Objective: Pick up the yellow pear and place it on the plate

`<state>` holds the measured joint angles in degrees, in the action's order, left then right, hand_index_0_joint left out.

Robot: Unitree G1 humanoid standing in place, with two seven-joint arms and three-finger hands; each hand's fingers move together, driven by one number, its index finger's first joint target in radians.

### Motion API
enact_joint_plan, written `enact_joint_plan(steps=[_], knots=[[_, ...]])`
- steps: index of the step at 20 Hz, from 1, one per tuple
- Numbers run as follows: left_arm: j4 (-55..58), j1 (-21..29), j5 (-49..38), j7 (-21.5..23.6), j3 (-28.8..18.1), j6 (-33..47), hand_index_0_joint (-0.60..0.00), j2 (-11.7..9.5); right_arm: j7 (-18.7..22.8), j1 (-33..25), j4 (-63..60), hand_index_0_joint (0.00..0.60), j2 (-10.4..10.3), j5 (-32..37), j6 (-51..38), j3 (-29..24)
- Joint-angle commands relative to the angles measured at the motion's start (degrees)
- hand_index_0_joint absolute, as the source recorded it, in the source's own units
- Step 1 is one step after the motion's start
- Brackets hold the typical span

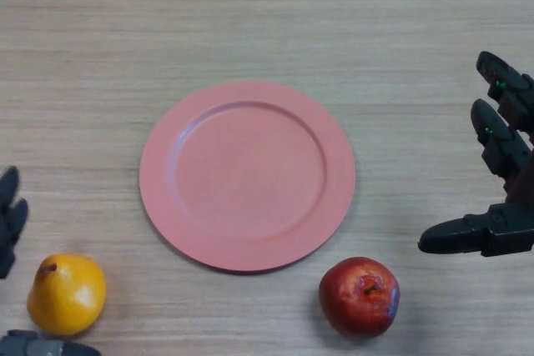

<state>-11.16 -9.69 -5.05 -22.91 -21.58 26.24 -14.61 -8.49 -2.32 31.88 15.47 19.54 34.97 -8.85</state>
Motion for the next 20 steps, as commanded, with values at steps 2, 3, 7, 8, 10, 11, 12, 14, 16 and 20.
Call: enact_joint_plan(steps=[2, 3, 7, 8, 10, 11, 12, 14, 16, 20], knots=[[-3.59, 1.55, 0.69, 4.15, -0.32, 11.07, 0.0, -3.74, 0.1, -1.57, 2.33, 0.0, 1.32, -0.75, -8.16, -3.15], [-5.21, 1.78, 0.06, 4.52, 0.47, 11.38, 0.0, -4.11, -0.02, -1.32, 2.37, 0.0, 1.3, -0.92, -8.2, -3.08], [-11.24, 3.29, 7.12, 10.61, 2.94, 14.78, 0.0, -5.02, -0.15, -1.32, 2.33, 0.0, 1.14, -0.43, -6.75, -3.07], [-12.21, 3.48, 8.04, 12.02, 3.61, 15.6, 0.0, -5.49, 0.04, -1.29, 2.39, 0.0, 1.09, -0.17, -6.62, -3.07], [-14.71, 4.21, 10.11, 14.7, 4.53, 17.6, 0.0, -6.2, 0.1, -1.76, 2.14, 0.0, 1.44, -0.07, -6.68, -3.4], [-14.97, 4.26, 10.55, 15.0, 4.57, 17.94, -0.102, -6.28, 0.12, -1.79, 2.14, 0.0, 1.45, -0.06, -6.69, -3.42], [-17.31, 4.83, 14.38, 17.51, 5.13, 20.6, 0.0, -7.26, -0.14, -1.79, 2.05, 0.0, 1.73, -0.57, -7.06, -3.39], [-19.11, 5.06, 19.51, 20.41, 5.63, 22.29, 0.0, -8.24, -0.53, -1.49, 1.94, 0.0, 1.64, -1.36, -7.8, -3.4], [-18.87, 4.3, 20.81, 21.71, 5.92, 20.89, 0.0, -8.63, -0.54, -1.48, 1.99, 0.0, 1.53, -1.35, -7.94, -3.63], [-17.5, 3.66, 20.58, 21.84, 5.86, 20.29, -0.25, -8.14, -0.87, -1.28, 2.15, 0.0, 1.6, -1.88, -8.06, -3.61]])
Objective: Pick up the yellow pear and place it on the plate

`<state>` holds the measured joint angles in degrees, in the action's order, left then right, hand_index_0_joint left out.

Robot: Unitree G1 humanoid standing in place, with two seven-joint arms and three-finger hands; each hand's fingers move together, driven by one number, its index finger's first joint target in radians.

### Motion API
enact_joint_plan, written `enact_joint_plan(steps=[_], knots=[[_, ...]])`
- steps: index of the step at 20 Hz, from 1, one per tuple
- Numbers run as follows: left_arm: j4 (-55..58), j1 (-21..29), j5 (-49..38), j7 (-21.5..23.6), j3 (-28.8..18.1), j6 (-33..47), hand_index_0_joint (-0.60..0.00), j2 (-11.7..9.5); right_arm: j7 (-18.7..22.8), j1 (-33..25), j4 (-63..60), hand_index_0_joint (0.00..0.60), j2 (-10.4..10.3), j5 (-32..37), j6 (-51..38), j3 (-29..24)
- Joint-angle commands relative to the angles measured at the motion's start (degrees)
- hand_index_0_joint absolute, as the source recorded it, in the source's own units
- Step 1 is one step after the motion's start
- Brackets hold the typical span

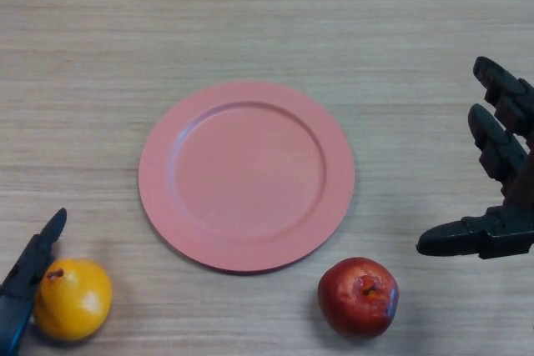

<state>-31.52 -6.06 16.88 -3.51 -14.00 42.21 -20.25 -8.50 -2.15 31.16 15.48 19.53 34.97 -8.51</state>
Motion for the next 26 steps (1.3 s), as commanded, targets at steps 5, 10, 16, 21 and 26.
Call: enact_joint_plan(steps=[5, 10, 16, 21, 26], knots=[[13.01, -2.53, -1.4, -3.88, -3.53, -0.96, -0.6, -1.36, -0.43, -1.73, 3.85, 0.0, 1.65, -1.13, -7.05, -4.37], [23.98, -4.57, -5.18, -10.51, -5.19, -6.1, -0.6, 0.92, -0.33, -1.66, 4.47, 0.0, 1.64, -1.11, -6.44, -4.31], [37.29, -3.4, -5.84, -13.7, -5.02, -12.22, -0.6, 3.45, 0.1, -1.54, 5.22, 0.0, 1.46, -0.02, -5.29, -4.74], [44.98, 3.64, -11.37, -20.14, 0.61, -27.22, -0.6, 1.87, 0.9, -1.67, 6.59, 0.0, 1.65, 1.07, -3.32, -4.61], [33.43, 16.58, -3.87, -2.93, 9.09, -22.44, -0.6, 3.16, 0.46, -1.33, 8.15, 0.0, 2.04, -0.01, -2.81, -5.35]])
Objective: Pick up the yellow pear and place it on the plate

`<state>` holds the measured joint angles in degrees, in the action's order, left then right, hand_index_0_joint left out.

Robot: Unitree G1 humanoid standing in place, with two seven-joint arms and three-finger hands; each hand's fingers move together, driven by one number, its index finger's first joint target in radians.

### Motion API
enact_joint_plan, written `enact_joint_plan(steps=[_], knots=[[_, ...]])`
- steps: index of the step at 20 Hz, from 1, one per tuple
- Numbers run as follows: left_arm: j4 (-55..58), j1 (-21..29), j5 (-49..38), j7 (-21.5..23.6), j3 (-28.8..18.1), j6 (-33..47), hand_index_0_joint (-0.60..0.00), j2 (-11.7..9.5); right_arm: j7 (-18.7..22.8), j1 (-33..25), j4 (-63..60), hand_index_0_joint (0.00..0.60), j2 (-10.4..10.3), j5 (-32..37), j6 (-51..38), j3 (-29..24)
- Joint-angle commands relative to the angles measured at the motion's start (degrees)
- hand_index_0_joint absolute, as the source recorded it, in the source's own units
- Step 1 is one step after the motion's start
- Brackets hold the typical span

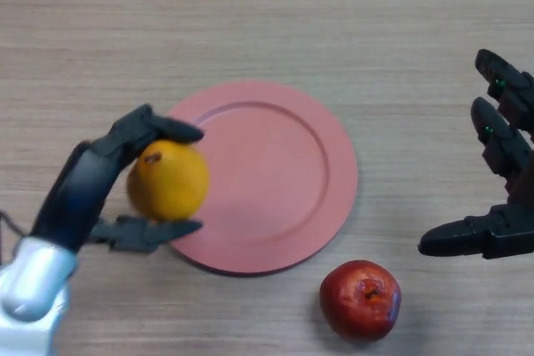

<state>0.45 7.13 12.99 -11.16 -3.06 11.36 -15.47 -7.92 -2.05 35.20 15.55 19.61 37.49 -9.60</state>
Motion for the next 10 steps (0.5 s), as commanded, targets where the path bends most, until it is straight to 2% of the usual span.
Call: enact_joint_plan(steps=[1, 2, 4, 6, 7, 8, 9, 10], knots=[[-2.58, 5.15, 3.45, 8.24, -0.78, 12.22, -0.6, -1.44, -0.23, -0.98, 4.33, 0.0, 1.74, -0.53, -5.65, -4.52], [-5.45, 7.6, 2.88, 9.43, -0.35, 12.86, -0.6, -1.24, -0.12, -0.65, 4.35, 0.0, 1.52, -1.08, -6.36, -4.68], [-14.03, 11.51, 8.89, 16.39, 0.65, 19.18, -0.6, -1.19, -0.16, -0.26, 5.23, 0.0, 1.51, -0.64, -5.68, -5.61], [-21.16, 14.81, 10.57, 19.43, 1.69, 23.04, -0.6, -0.88, 0.2, -0.21, 6.27, 0.0, 1.64, 0.99, -3.45, -6.68], [-22.67, 15.59, 2.37, 13.29, 2.54, 22.11, -0.6, 0.18, 0.15, -0.04, 6.95, 0.0, 1.91, 1.52, -2.6, -7.38], [-22.2, 15.75, -1.91, 9.97, 2.41, 19.14, -0.6, 1.07, 0.09, 0.05, 7.09, 0.0, 2.11, 1.0, -2.98, -7.54], [-22.25, 16.17, -4.92, 7.03, 2.68, 16.68, -0.6, 1.57, -0.01, 0.21, 7.12, 0.0, 2.1, 0.45, -3.51, -7.67], [-23.81, 16.45, -3.67, 6.95, 2.97, 18.18, -0.6, 1.56, -0.22, 0.37, 6.86, 0.0, 2.33, -1.24, -4.61, -7.31]])
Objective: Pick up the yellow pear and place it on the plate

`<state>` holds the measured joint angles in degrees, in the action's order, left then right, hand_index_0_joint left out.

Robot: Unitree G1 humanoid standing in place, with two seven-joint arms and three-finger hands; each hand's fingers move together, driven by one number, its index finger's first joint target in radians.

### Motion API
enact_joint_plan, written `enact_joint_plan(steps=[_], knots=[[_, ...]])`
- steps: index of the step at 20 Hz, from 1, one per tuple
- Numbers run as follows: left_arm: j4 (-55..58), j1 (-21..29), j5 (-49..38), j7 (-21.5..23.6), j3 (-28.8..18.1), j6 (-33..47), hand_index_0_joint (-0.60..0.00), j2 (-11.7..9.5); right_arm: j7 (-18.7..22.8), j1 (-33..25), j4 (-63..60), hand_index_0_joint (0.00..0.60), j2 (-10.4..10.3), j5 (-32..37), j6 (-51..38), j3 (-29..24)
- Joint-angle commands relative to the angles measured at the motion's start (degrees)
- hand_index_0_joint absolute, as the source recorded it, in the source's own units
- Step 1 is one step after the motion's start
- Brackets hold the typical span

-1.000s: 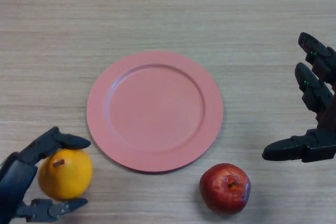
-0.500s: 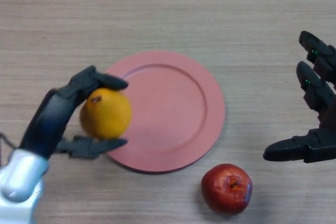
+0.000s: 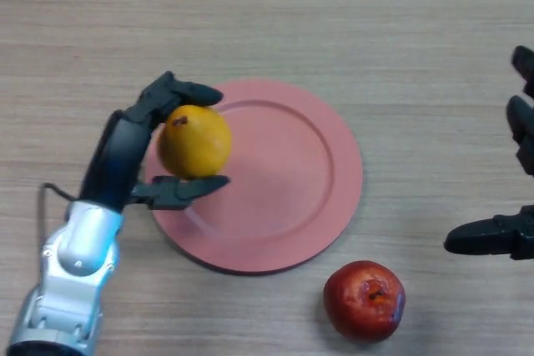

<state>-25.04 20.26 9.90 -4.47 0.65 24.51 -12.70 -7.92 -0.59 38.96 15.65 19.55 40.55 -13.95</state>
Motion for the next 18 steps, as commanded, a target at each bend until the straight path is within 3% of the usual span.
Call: enact_joint_plan(steps=[1, 4, 8, 11, 18], knots=[[0.22, 3.91, -1.25, -0.22, -0.83, 5.32, -0.6, -0.86, -0.43, -1.22, 2.95, 0.0, 2.26, -2.01, -7.85, -3.07], [-0.7, 4.85, -11.44, -4.81, -1.02, 1.48, -0.6, 1.0, -0.75, -1.55, 3.32, 0.0, 2.25, -2.75, -7.34, -3.53], [-4.89, 7.4, -13.39, -7.14, -1.15, -4.0, -0.6, 1.57, -1.83, -0.88, 3.97, 0.0, 2.38, -3.52, -7.4, -4.29], [-11.05, 8.72, -14.53, -4.03, -0.98, 3.27, -0.6, 1.78, -2.69, -0.51, 4.28, 0.0, 2.43, -4.07, -7.01, -4.72], [-16.57, 10.76, -9.1, 1.93, -1.18, 5.73, -0.6, 1.67, -3.96, -0.38, 4.59, 0.0, 2.24, -4.88, -7.15, -6.04]])
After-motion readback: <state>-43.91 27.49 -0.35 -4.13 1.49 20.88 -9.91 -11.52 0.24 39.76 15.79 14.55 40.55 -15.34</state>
